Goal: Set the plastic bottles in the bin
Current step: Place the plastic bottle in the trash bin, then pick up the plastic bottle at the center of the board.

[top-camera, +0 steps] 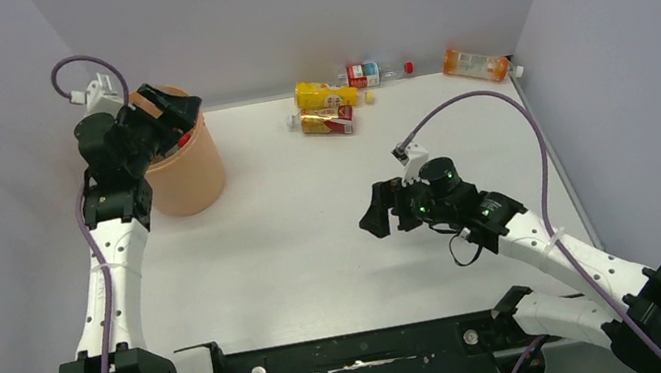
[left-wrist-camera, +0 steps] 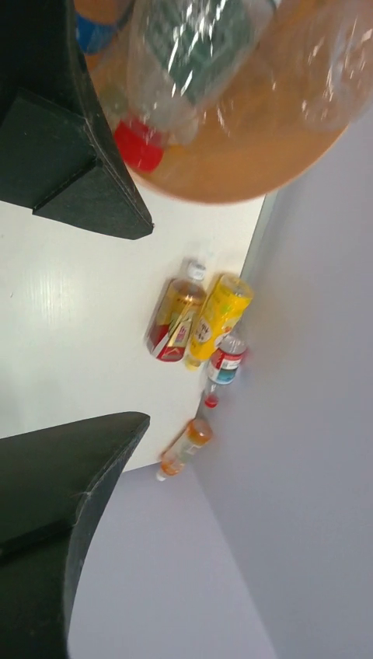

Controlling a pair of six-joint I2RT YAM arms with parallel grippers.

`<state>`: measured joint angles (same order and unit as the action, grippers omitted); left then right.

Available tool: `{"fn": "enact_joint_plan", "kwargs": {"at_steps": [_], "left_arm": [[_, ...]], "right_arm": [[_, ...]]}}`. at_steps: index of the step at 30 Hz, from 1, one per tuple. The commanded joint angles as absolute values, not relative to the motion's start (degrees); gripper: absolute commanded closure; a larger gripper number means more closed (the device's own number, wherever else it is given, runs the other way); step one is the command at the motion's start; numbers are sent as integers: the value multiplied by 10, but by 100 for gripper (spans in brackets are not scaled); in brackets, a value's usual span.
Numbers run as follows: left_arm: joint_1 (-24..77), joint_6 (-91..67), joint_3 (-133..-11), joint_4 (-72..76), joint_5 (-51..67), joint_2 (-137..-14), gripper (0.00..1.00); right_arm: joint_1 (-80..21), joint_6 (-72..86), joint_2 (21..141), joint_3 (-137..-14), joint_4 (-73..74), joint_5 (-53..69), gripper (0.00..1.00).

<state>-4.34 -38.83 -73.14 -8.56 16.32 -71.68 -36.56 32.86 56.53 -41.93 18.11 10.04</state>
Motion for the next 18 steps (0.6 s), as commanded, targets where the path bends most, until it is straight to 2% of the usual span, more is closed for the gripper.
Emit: {"fn": "enact_joint_plan", "kwargs": {"at_steps": [1, 10, 18], "left_arm": [[25, -353, -763, -96, 131, -712, 17], [211, -324, -823, -81, 36, -824, 17], [296, -277, -950, -48, -60, -1004, 17]], "right_arm": [[-348, 317, 597, -481, 170, 84, 2], [-268, 325, 582, -504, 210, 92, 2], [-258, 338, 521, -491, 257, 83, 2]]}}
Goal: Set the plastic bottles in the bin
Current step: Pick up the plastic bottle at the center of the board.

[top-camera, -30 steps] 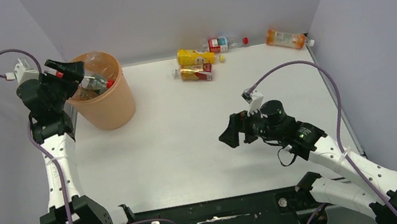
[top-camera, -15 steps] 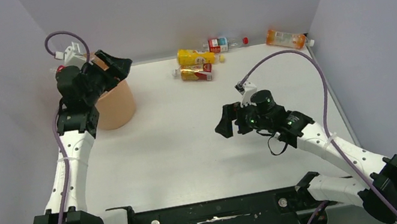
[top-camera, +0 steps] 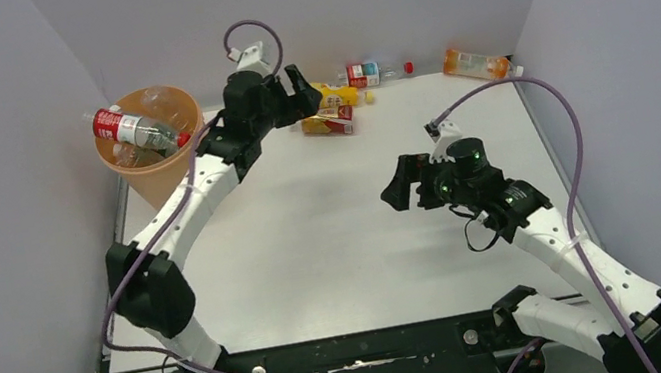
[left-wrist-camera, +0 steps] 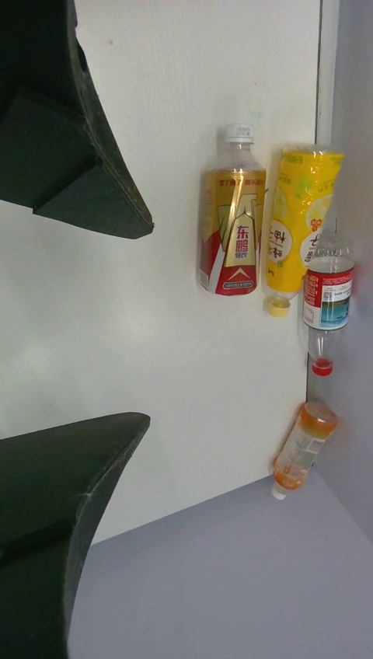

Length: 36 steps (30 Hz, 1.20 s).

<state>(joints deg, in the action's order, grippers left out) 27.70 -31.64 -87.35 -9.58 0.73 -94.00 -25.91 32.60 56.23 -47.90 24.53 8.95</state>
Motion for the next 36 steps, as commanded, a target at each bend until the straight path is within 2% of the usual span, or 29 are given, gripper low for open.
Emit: {"fn": "enact_joint_plan", "kwargs": {"at_steps": [1, 11, 25, 32, 36], "left_arm": [[298, -270, -968, -45, -69, -1028, 17], [298, -186, -1159, -28, -108, -1248, 12], [301, -125, -1214, 104, -125, -1415, 12], [295, -129, -1312, 33, -92, -1495, 12], [299, -133, -1269, 33, -67, -1480, 13]], "right_arm": [[-258, 341, 510, -483, 259, 82, 2], [-257, 366, 432, -419, 286, 93, 2], [-256, 366, 417, -402, 292, 110, 2], [-256, 360, 412, -398, 300, 105, 2], [-256, 361, 425, -396, 284, 111, 2]]}}
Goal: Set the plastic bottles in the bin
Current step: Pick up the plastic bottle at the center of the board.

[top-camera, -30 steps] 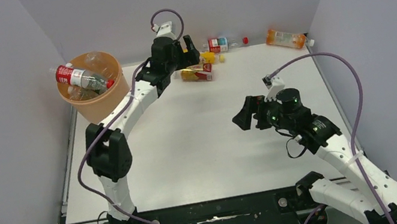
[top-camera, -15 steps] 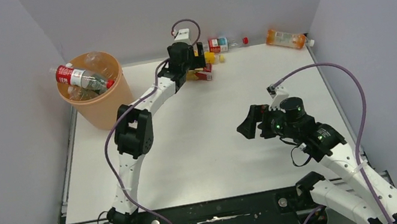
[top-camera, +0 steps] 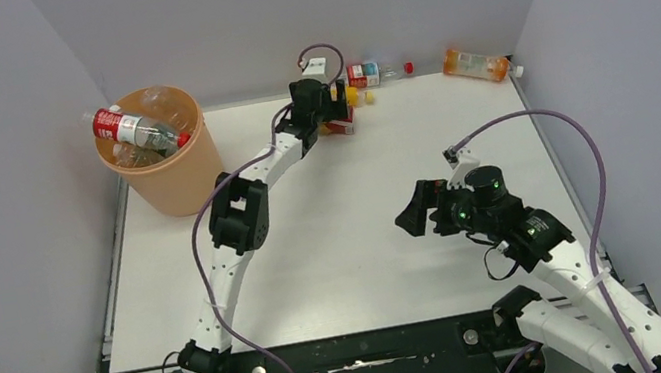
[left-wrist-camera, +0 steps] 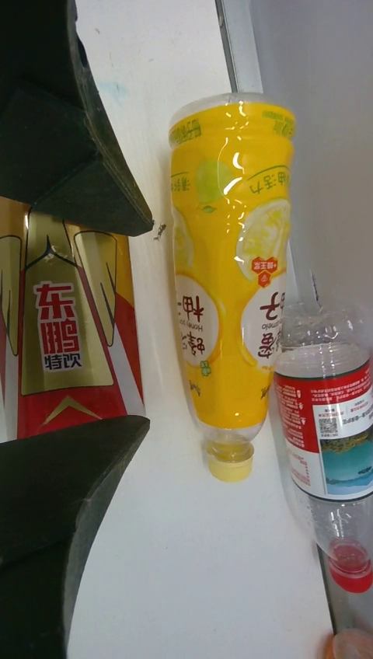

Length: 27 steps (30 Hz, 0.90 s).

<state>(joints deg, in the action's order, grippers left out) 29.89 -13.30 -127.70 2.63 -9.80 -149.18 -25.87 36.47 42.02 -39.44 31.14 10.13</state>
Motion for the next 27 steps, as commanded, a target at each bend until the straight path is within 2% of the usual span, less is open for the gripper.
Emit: {"fn": "enact_joint_plan", "kwargs": {"at_steps": [1, 14, 27], "left_arm": [[300, -135, -1246, 41, -61, -1468, 13], [305, -228, -909, 148, -41, -1289, 15], [319, -357, -666, 168, -33, -1131, 14]], "right_arm": [[-256, 362, 430, -395, 279, 113, 2], [-255, 362, 468, -376, 222, 124, 2], [-272, 389, 625, -340, 62, 161, 2]]}}
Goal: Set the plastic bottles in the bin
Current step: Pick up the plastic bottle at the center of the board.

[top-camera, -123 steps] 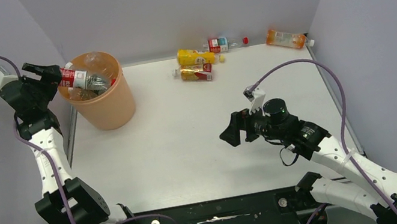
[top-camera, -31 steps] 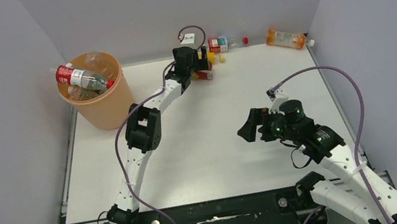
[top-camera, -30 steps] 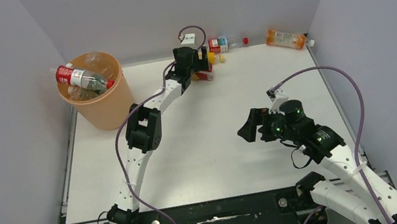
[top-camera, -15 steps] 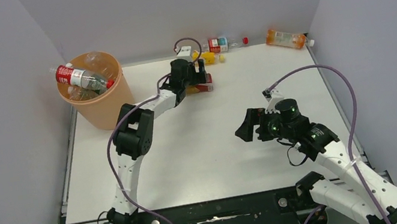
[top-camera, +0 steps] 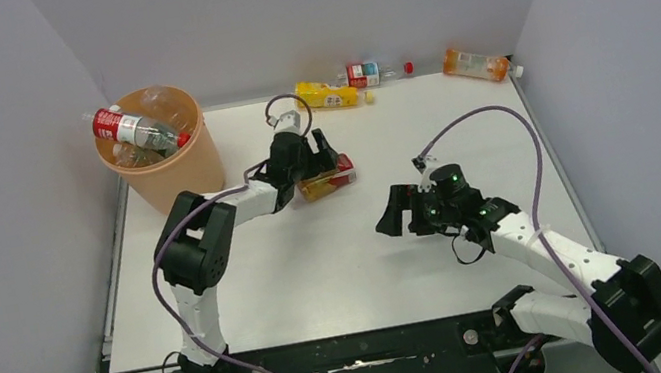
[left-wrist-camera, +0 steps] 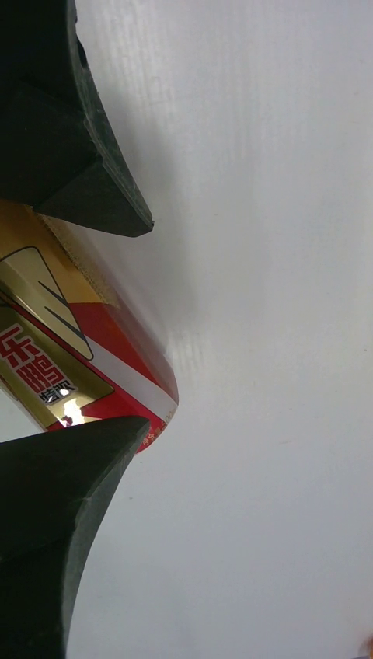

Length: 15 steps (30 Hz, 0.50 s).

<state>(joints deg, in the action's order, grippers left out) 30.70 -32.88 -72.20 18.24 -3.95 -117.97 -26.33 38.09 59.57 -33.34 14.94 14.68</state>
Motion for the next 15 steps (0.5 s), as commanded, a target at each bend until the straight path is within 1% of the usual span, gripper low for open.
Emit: {"fn": "enact_joint_plan", "kwargs": {"at_steps": [1, 9, 15], "left_arm": [[322, -358, -650, 169, -36, -1119, 14], [344, -367, -572, 158, -56, -1052, 14], [346, -368, -538, 153, -64, -1010, 13]], "right_arm": [[-272, 388, 637, -343, 56, 161, 2], [-279, 387, 756, -386, 15, 151, 2], [-282, 389, 842, -420, -9, 134, 2]]}}
